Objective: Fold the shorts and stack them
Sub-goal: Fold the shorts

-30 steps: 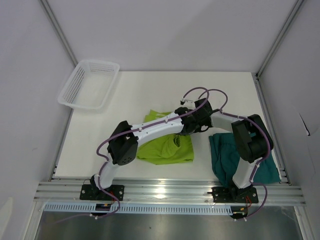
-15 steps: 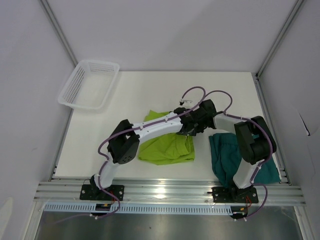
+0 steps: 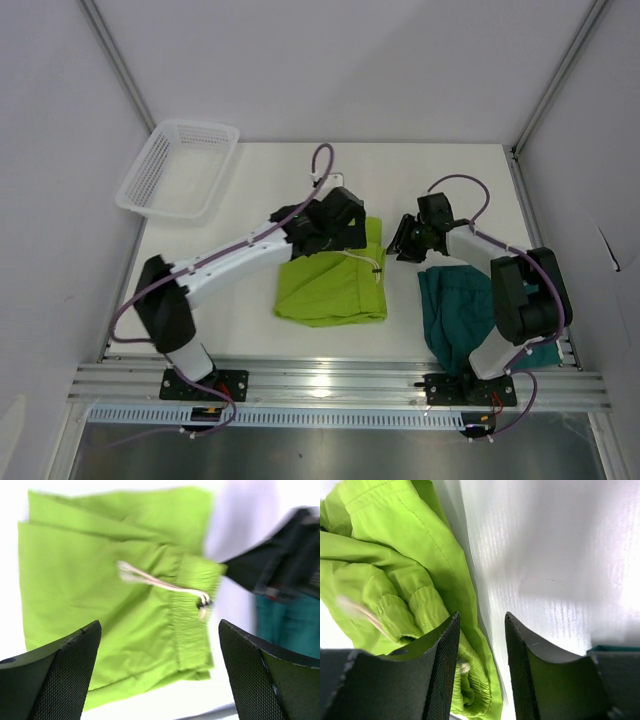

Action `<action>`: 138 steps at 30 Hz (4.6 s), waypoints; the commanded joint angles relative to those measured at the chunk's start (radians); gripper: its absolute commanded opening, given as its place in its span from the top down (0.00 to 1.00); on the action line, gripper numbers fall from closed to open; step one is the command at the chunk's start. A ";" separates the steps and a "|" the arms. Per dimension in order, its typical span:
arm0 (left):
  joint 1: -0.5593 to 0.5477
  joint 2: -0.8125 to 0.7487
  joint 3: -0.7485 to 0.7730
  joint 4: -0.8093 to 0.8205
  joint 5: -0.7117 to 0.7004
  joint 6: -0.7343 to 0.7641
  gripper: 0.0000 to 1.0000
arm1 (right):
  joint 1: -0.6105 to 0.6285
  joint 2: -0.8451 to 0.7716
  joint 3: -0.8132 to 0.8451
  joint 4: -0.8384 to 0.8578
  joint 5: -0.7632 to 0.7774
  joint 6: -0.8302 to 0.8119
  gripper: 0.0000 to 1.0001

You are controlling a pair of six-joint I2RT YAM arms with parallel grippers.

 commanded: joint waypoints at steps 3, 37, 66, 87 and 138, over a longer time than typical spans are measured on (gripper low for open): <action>0.037 -0.168 -0.101 0.240 0.195 0.111 0.01 | -0.008 -0.047 0.016 -0.016 -0.004 -0.025 0.55; 0.366 -0.442 -0.474 0.300 0.367 0.137 0.02 | 0.351 0.083 0.273 -0.306 0.593 0.038 0.01; 0.409 -0.420 -0.513 0.321 0.401 0.177 0.02 | 0.309 0.080 0.149 0.041 0.356 -0.081 0.41; 0.536 -0.355 -0.516 0.317 0.450 0.199 0.01 | 0.304 0.130 0.460 -0.057 0.119 -0.407 0.03; 0.683 -0.551 -0.543 0.270 0.442 0.205 0.01 | 0.933 -0.030 -0.271 0.256 0.776 1.543 0.72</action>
